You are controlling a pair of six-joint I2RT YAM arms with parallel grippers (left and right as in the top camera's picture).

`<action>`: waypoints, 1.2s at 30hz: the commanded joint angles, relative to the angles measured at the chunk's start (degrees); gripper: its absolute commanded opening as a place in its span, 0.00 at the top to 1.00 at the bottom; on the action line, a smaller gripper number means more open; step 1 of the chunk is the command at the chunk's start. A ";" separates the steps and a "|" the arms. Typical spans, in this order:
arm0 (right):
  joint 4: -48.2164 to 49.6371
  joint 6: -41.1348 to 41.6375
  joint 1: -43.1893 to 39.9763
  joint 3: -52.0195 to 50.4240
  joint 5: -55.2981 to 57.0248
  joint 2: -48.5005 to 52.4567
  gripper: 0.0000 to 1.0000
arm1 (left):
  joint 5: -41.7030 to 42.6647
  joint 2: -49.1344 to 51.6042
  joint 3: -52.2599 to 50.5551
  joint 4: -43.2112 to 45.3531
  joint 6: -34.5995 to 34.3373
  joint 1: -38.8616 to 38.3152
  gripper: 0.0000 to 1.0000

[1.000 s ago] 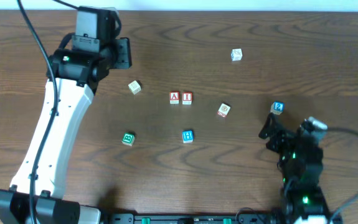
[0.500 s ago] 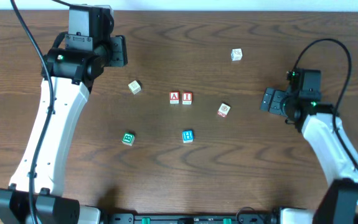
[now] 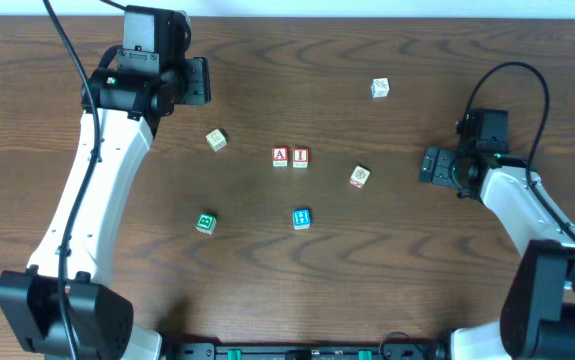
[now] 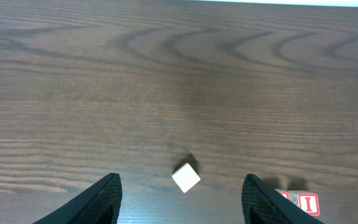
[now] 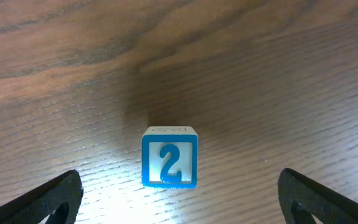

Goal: Spell out Ai2
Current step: 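Lower right gripper and grasp the blue 2 block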

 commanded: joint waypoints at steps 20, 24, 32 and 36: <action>6.01 -3.48 -0.31 1.01 -0.33 5.49 0.41 | 0.00 0.28 0.74 0.52 0.59 0.24 0.37; 6.43 -3.48 -0.31 1.01 -0.31 5.49 0.59 | 0.00 0.28 0.74 0.55 0.59 0.24 0.37; 6.56 -3.48 -0.31 1.01 -0.33 5.49 0.71 | 0.02 0.28 0.74 0.55 0.57 0.24 0.37; 6.54 -3.48 -0.31 1.01 -0.33 5.49 0.72 | 0.02 0.28 0.74 0.55 0.57 0.24 0.37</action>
